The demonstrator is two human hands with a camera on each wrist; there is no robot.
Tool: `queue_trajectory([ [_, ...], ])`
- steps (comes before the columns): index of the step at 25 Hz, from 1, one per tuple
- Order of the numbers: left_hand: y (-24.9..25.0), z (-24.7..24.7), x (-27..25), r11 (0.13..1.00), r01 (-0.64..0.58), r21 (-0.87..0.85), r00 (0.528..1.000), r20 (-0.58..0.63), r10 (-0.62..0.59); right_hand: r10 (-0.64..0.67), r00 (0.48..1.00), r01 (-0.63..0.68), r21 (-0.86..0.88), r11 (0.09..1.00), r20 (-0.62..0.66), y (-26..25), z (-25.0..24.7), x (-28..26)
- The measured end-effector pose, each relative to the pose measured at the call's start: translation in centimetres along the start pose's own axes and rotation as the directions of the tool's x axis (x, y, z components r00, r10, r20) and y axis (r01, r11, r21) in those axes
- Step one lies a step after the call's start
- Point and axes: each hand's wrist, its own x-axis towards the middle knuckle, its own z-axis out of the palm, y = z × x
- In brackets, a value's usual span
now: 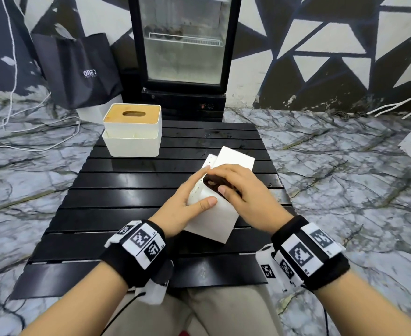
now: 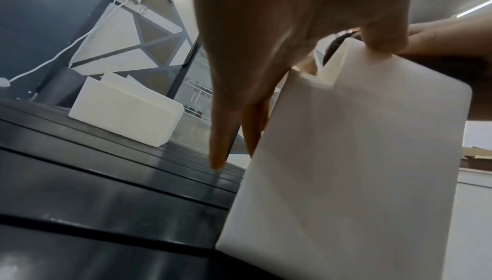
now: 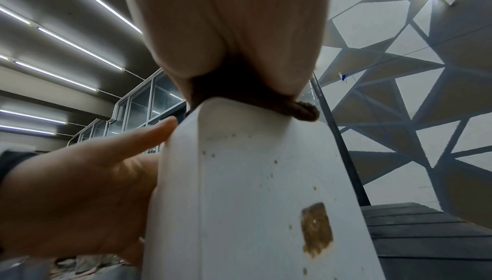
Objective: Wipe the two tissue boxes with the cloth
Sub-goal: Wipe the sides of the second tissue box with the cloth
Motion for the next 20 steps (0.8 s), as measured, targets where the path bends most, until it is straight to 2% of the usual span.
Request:
queue_trajectory([
  [7,-1.1,-0.8,-0.4,0.997,0.064,-0.033,0.996,0.059,-0.062,0.091,0.996,-0.091,-0.008,0.996,-0.022,0.6,-0.2,0.8],
  [14,-2.3,-0.8,-0.2,0.996,0.088,0.001,0.995,0.049,-0.088,0.042,0.998,-0.044,-0.028,0.999,-0.055,0.1,0.1,0.2],
  [17,-2.0,-0.8,-0.4,0.996,0.088,0.005,0.995,0.048,-0.089,-0.022,0.998,0.020,-0.043,0.999,-0.061,-0.6,0.6,-0.9],
  [20,-2.0,-0.9,-0.4,0.995,0.097,-0.005,0.994,0.049,-0.096,-0.033,0.999,0.031,-0.047,0.998,-0.026,-1.0,0.5,-1.3],
])
